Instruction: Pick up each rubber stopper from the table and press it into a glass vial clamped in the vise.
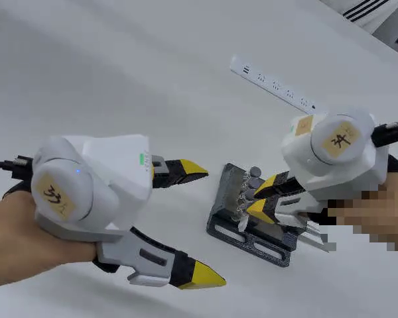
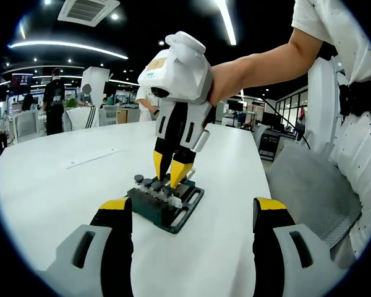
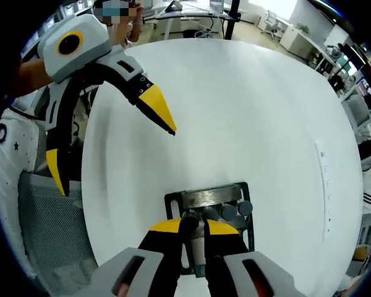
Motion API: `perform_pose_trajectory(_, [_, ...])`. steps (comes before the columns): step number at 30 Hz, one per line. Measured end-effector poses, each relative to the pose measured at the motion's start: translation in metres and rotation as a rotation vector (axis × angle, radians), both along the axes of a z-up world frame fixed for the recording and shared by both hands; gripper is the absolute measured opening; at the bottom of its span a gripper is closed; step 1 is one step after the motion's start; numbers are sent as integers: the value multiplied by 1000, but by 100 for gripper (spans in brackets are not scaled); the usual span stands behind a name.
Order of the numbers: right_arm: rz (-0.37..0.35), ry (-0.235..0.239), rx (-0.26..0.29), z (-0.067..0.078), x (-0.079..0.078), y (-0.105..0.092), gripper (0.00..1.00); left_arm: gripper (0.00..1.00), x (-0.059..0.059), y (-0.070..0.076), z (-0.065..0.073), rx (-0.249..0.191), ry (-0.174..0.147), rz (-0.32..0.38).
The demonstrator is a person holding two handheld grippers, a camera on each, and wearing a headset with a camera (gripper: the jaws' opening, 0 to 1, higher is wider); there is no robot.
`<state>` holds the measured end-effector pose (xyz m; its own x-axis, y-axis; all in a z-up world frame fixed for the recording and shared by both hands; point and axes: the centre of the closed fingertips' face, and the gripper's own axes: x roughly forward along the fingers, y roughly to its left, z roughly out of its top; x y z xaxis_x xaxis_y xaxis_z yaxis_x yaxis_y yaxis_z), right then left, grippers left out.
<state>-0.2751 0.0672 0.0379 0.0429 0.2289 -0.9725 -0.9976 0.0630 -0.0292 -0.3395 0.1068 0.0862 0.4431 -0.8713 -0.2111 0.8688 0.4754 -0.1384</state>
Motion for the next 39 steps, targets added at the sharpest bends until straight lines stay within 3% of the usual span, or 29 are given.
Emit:
perform_pose_trajectory(16, [1, 21, 33, -4, -7, -2, 2, 80, -5, -1, -6, 29, 7, -23])
perform_pose_trajectory(39, [9, 32, 27, -10, -3, -3, 1, 79, -3, -1, -7, 23, 17, -19])
